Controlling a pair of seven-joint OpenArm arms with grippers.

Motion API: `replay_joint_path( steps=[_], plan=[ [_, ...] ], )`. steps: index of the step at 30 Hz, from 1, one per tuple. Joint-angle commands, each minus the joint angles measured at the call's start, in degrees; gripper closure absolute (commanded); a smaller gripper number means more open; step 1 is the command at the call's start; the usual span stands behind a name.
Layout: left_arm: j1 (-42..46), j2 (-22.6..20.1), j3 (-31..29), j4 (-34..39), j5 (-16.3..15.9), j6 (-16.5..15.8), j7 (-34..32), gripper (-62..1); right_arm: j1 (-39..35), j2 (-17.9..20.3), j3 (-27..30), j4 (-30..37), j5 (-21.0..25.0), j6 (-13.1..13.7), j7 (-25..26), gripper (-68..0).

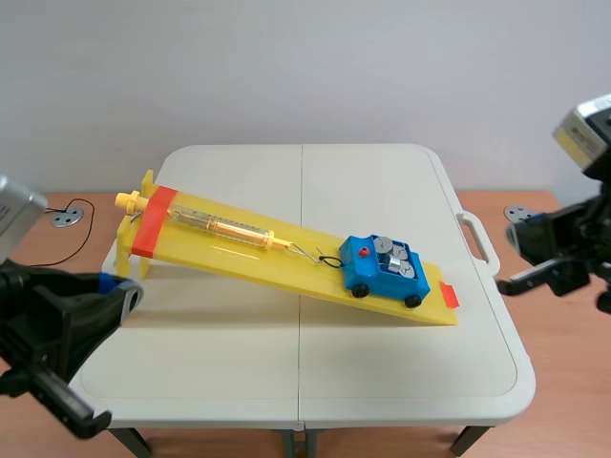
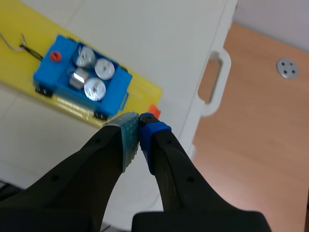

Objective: Place the four metal weights on the blue cart on the ramp.

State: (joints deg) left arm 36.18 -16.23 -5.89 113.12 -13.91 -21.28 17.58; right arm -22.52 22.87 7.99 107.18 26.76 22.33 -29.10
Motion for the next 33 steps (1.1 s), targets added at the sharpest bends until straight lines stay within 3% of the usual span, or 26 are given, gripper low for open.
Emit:
replay_joint_path(
  steps=[1, 7, 11, 17, 19, 26, 33],
  plan=[
    [-3.5, 3.2, 2.1, 5.9, 0.2, -1.6, -5.1, -2.9, -3.3, 3.5, 5.0, 6.8, 4.1, 3.4, 4.7, -0.6],
    [-9.7, 6.7, 8.9, 4.6, 9.2, 0.7, -5.1, -2.7, -15.0, 3.5, 13.7, 9.2, 6.4, 10.6, 4.5, -0.6],
    [-14.6, 8.9, 11.9, 1.7, 13.0, 1.2, -5.4, -2.7, -21.2, 3.5, 18.4, 9.7, 7.1, 14.9, 3.4, -0.6],
    [-21.9, 11.8, 14.6, -5.4, 17.9, 1.5, -6.1, -2.7, -30.1, 3.3, 24.6, 9.7, 9.2, 18.9, 2.2, -0.6],
    [-24.1, 11.8, 15.1, -7.8, 19.6, 2.7, -6.2, -2.7, -32.4, 2.8, 26.4, 9.7, 9.6, 19.8, 2.2, -0.6],
    [-30.2, 11.8, 15.2, -14.6, 21.0, 5.7, -6.7, -2.7, -35.5, 0.2, 30.6, 9.7, 10.0, 20.4, 2.2, -0.6],
    [-33.5, 11.8, 15.2, -19.9, 21.7, 8.4, -7.3, -2.7, -35.6, -0.6, 30.8, 9.7, 9.9, 20.4, 2.0, -0.6]
  ],
)
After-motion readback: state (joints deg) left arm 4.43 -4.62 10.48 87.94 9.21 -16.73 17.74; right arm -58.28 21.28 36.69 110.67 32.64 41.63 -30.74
